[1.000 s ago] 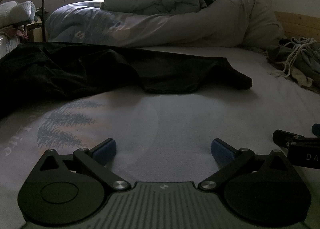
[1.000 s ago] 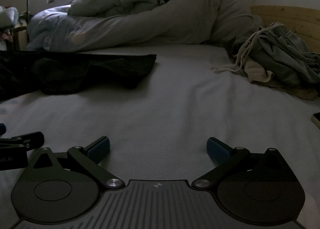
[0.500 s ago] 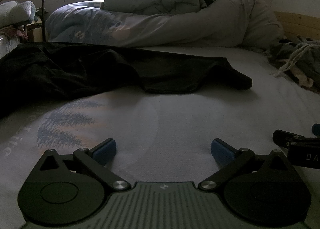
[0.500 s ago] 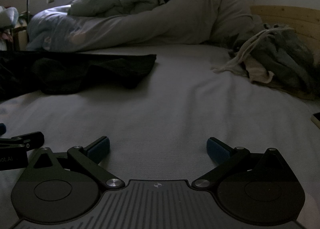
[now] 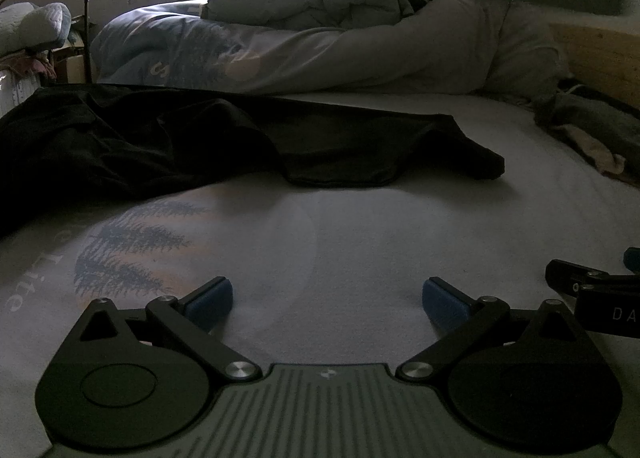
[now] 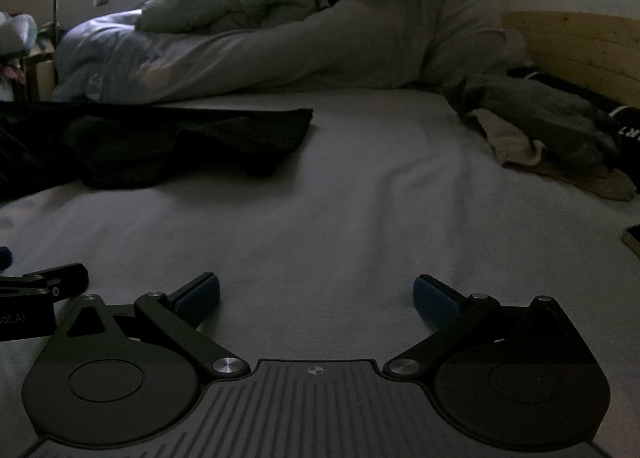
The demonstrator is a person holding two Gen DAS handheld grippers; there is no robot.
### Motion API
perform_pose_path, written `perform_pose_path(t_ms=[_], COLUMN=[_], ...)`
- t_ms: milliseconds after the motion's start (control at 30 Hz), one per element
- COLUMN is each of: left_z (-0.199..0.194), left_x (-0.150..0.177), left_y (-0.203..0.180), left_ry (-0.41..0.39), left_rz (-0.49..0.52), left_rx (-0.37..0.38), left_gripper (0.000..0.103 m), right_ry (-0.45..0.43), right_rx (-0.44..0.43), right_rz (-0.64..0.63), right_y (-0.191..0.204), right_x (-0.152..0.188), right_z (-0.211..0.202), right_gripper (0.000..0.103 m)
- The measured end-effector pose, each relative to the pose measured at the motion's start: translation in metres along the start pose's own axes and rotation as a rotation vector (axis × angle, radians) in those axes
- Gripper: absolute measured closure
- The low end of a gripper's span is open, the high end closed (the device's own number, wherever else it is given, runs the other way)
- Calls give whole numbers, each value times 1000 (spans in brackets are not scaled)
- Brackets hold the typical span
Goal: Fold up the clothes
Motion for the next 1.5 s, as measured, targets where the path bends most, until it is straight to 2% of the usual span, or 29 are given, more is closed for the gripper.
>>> perform_pose_path(t_ms=[1500], left_z=[-2], left_x=[2], left_y=[1], left_ry=[0], left_rz=[0], left_rx=[1], left_gripper=[0], right_ry=[0], right_rx=[0], right_rz=[0], right_y=[-1], right_x=[-1], right_z=[2], right_gripper=[0])
Point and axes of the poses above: each gripper's, at about its wrist camera, not at the fingertips, and z roughly the way its jaws point, y to its left, x to its underside, the point moved 5 cm from there along z, roughly the way its jaws point, and after that the axes turned 14 degrees about y, right-handed, at the moved point
